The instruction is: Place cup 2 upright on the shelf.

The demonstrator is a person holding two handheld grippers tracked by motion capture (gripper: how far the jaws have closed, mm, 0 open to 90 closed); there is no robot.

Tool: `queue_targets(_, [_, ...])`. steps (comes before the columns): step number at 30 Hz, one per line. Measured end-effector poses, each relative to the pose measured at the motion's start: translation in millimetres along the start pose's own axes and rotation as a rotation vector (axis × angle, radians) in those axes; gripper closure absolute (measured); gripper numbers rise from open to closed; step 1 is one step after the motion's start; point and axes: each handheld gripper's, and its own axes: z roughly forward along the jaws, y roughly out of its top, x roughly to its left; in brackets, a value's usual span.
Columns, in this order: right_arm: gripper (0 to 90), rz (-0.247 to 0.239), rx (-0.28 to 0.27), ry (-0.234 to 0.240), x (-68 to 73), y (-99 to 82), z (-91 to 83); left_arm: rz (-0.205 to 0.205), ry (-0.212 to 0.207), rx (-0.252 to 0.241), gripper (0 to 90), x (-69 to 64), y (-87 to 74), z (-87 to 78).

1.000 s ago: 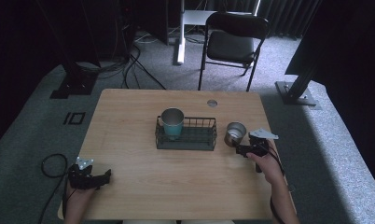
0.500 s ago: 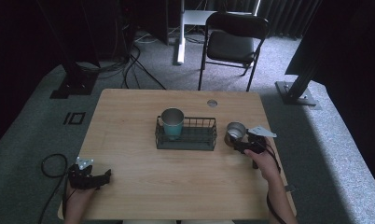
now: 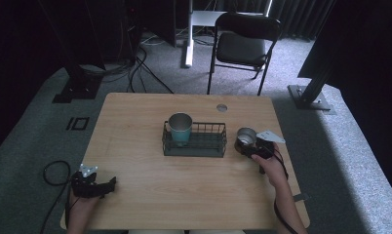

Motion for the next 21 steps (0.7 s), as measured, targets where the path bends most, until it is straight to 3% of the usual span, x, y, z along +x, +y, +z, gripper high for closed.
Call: queue_targets(21, [18.1, 0.056, -0.004, -0.061, -0.3, 1.8, 5.3, -0.001, 0.0, 0.0, 1.3, 0.0, 0.0, 0.1])
